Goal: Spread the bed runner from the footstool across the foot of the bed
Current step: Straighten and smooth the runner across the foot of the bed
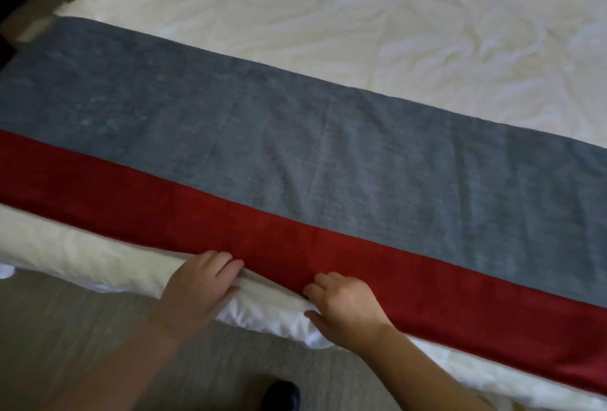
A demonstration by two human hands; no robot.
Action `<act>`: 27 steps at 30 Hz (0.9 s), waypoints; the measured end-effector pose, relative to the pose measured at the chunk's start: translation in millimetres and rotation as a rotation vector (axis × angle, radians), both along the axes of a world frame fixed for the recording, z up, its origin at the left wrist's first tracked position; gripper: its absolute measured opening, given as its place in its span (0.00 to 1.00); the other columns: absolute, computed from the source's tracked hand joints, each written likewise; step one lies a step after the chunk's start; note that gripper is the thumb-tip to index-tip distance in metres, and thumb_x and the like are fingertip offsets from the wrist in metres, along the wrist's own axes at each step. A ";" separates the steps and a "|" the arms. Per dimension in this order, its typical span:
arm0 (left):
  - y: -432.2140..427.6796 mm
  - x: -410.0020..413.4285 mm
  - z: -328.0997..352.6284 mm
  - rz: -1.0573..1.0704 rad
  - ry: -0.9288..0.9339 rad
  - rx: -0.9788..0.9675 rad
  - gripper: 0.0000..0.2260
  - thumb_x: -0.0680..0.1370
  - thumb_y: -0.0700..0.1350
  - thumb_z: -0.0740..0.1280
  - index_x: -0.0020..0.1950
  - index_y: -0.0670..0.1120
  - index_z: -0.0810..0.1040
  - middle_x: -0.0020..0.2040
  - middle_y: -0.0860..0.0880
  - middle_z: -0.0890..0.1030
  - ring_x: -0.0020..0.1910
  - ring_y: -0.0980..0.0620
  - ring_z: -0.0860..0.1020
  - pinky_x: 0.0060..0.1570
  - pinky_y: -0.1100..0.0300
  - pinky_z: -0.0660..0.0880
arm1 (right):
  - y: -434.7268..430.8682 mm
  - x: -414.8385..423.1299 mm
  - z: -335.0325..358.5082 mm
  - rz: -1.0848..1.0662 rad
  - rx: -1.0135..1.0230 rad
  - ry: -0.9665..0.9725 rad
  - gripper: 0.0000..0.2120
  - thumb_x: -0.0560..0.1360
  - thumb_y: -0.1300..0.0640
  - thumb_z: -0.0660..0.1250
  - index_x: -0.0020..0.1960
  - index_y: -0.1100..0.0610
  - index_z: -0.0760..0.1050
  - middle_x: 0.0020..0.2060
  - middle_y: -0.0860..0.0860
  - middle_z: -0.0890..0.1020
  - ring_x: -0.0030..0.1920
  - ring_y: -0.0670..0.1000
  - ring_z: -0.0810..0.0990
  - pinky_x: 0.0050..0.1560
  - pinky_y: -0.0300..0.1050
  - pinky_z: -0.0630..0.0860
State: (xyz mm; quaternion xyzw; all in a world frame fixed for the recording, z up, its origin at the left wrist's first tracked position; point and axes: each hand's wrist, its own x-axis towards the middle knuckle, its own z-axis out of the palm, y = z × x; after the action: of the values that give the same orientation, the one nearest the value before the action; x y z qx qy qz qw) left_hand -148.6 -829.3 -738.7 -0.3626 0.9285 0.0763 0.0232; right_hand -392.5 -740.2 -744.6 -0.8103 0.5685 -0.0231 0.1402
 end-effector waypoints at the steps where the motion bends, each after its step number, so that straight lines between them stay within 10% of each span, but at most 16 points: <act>1: -6.0 2.0 2.1 -0.002 -0.025 -0.003 0.16 0.70 0.48 0.59 0.46 0.42 0.83 0.42 0.46 0.82 0.37 0.47 0.81 0.36 0.55 0.79 | -2.2 1.5 1.6 0.009 0.011 0.002 0.13 0.54 0.46 0.78 0.34 0.48 0.79 0.28 0.43 0.76 0.27 0.44 0.74 0.22 0.36 0.69; 5: -17.7 20.7 3.0 -0.026 -0.075 0.060 0.07 0.64 0.42 0.65 0.35 0.44 0.82 0.33 0.48 0.80 0.30 0.48 0.79 0.30 0.60 0.77 | -4.0 18.5 -1.5 0.098 0.086 0.026 0.13 0.45 0.53 0.76 0.27 0.48 0.75 0.25 0.43 0.74 0.24 0.43 0.72 0.21 0.36 0.68; 11: -56.6 -20.7 17.9 -0.131 -0.080 0.097 0.15 0.69 0.56 0.67 0.26 0.50 0.74 0.26 0.54 0.72 0.26 0.54 0.73 0.25 0.62 0.68 | -67.7 -18.1 10.4 0.139 0.031 -0.147 0.08 0.66 0.52 0.71 0.32 0.53 0.75 0.30 0.49 0.77 0.29 0.52 0.76 0.25 0.41 0.71; 18: -178.6 -229.8 6.8 0.122 0.149 0.044 0.13 0.78 0.46 0.58 0.58 0.44 0.77 0.55 0.44 0.78 0.54 0.42 0.76 0.50 0.48 0.75 | -211.5 -152.3 8.5 -0.515 -0.103 -0.066 0.12 0.79 0.54 0.56 0.55 0.58 0.75 0.53 0.55 0.76 0.55 0.59 0.74 0.48 0.52 0.72; 27: -272.6 -364.3 -35.0 0.034 -0.085 0.119 0.23 0.81 0.51 0.53 0.76 0.45 0.59 0.77 0.47 0.59 0.74 0.47 0.59 0.72 0.50 0.60 | -265.6 -260.7 -37.7 -0.527 0.021 0.056 0.26 0.81 0.46 0.52 0.74 0.58 0.60 0.72 0.54 0.65 0.71 0.53 0.63 0.67 0.48 0.65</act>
State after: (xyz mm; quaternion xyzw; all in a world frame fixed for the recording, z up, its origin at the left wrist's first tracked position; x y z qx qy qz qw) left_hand -512.9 -1101.9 -773.7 -0.3792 0.9142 0.1163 0.0830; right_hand -653.1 -1005.8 -782.3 -0.6330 0.7639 -0.0307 0.1218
